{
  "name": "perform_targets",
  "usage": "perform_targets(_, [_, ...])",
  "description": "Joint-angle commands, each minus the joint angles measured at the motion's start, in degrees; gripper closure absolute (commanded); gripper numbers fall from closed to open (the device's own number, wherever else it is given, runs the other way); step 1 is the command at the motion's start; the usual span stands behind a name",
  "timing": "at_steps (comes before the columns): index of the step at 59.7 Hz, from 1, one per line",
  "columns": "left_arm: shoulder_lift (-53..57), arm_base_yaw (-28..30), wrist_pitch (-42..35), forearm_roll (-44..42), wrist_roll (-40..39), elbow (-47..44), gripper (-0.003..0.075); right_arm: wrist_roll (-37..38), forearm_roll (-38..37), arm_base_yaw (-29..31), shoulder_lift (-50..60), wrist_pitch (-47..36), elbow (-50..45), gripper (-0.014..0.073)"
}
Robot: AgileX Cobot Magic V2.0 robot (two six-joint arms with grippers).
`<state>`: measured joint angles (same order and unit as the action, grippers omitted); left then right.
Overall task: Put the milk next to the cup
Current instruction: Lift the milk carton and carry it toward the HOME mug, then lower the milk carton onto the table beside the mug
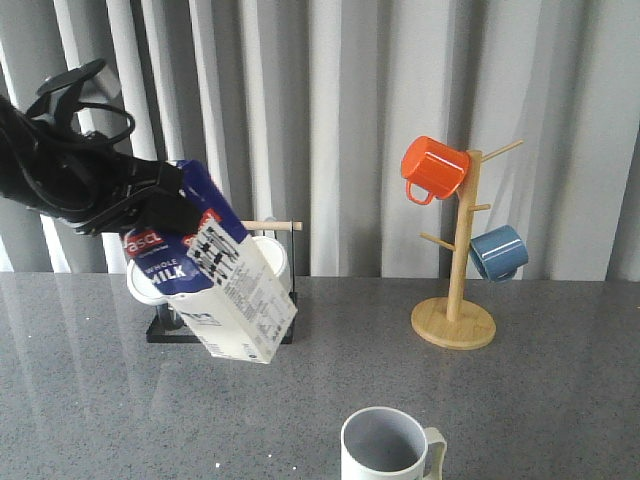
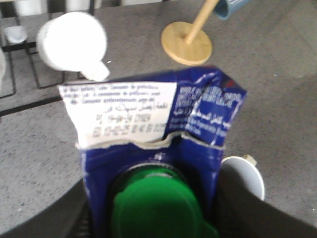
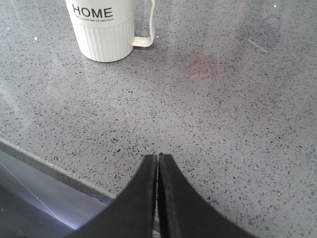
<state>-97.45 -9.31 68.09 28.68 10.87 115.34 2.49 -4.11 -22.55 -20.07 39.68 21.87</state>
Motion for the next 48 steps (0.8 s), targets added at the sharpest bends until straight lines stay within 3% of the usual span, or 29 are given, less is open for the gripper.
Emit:
perform_targets(1, [-0.2, -2.7, -0.1, 0.2, -2.2, 4.3, 0.0728, -0.1, -0.3, -0.1, -0.5, -4.0, 1.4, 0.06])
perform_targets(23, [-6.9, -11.5, 3.5, -10.1, -6.4, 4.8, 0.0728, -0.1, -0.3, -0.1, -0.5, -4.0, 1.4, 0.06])
perform_targets(48, [-11.3, -16.2, 3.5, -13.4, -8.7, 4.4, 0.0728, -0.1, -0.3, -0.1, -0.5, -3.9, 1.4, 0.06])
